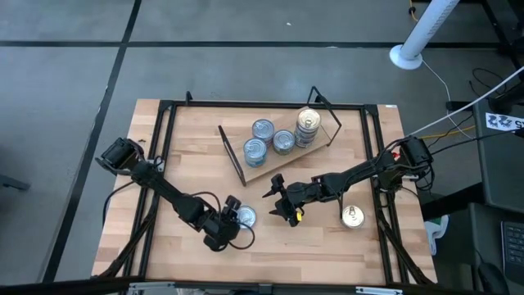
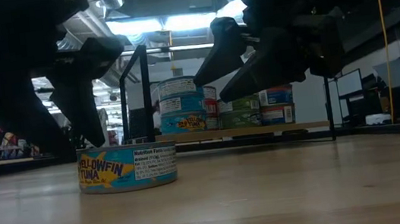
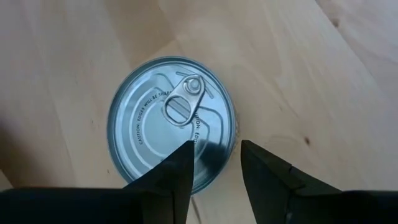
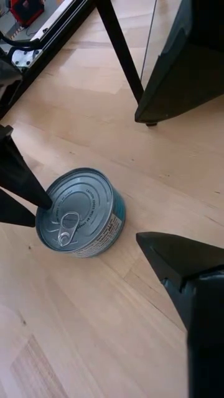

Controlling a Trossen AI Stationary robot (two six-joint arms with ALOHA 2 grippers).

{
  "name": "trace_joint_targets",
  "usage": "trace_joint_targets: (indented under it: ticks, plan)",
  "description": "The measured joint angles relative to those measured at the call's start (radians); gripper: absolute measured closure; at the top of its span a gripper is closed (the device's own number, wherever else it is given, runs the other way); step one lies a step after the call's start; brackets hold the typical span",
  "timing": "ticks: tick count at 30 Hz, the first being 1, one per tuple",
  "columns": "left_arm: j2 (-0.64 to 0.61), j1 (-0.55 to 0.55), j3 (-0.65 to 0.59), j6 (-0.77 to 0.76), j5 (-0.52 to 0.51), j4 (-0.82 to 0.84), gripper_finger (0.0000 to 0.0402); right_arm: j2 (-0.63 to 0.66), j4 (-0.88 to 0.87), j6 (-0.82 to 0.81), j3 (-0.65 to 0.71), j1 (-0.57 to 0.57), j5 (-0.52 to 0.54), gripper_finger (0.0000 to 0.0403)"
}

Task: Stack canned seafood by type on shelf
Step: Stack the yellow and blue tuna can on the shelf on top of the other yellow and blue tuna can

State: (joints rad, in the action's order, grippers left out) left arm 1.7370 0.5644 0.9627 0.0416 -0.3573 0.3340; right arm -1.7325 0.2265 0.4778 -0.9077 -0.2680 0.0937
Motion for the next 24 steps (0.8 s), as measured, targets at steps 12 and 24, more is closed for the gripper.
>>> trace_joint_targets:
  ticks: [12, 24]
  plan:
    - [0.051, 0.013, 0.002, 0.07, -0.064, -0.021, 0.0275, 0.0, -0.013, 0.0, 0.0, 0.0, 0.0, 0.0104]
    - [0.053, 0.009, 0.0, 0.041, -0.089, -0.08, 0.0365, 0.0, -0.015, 0.0, 0.0, 0.0, 0.003, 0.0104]
